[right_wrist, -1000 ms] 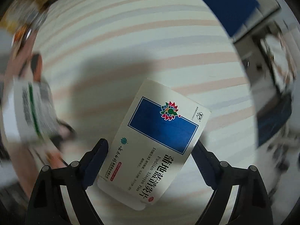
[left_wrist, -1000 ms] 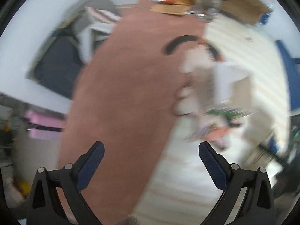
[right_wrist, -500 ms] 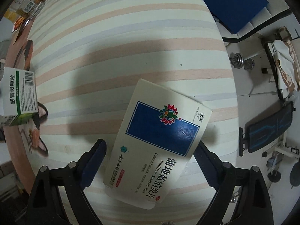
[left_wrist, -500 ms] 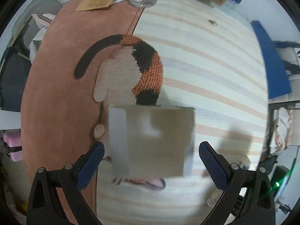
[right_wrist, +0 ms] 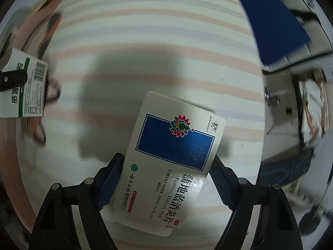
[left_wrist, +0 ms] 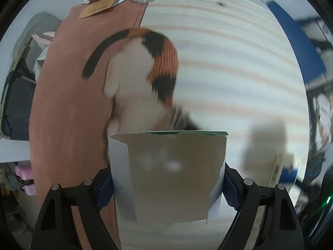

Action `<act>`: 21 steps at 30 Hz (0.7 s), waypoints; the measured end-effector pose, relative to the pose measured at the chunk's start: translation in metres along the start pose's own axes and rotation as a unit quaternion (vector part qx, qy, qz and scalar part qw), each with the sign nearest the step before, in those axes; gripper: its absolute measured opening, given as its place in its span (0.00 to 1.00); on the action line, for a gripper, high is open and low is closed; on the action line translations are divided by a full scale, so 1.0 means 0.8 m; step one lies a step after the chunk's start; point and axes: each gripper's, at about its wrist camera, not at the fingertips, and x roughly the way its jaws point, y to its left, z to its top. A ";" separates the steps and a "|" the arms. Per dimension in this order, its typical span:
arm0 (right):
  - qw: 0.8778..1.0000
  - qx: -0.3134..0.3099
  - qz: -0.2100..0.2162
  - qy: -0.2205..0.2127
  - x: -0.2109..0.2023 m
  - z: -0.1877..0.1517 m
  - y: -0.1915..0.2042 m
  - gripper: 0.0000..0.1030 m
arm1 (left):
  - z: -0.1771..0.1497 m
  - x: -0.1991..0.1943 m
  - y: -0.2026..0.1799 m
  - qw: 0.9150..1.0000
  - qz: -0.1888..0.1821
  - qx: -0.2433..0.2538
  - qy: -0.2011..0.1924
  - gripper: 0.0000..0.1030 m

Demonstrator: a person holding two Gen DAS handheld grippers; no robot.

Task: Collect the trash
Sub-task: 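Grasp the blue-white medicine box with the right tool while the left tool grasps the white-green box, then carry the medicine box and white-green box with both tools over the trash bin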

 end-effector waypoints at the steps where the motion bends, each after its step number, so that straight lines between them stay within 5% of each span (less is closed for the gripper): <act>1: 1.000 -0.012 0.000 0.001 -0.001 -0.005 0.005 0.80 | -0.022 -0.002 -0.001 1.000 0.001 0.007 0.003 0.82; 11: 0.989 -0.142 0.002 0.047 0.004 -0.155 0.077 0.82 | -0.197 -0.006 0.006 0.998 -0.009 -0.023 0.057 0.82; 17: 0.999 -0.032 -0.009 0.035 0.002 -0.188 0.079 0.89 | -0.214 -0.011 -0.004 0.999 -0.001 -0.021 0.043 0.82; 21: 0.999 0.037 0.017 0.024 0.003 -0.202 0.070 0.77 | -0.225 -0.015 0.003 0.999 0.000 -0.020 0.037 0.82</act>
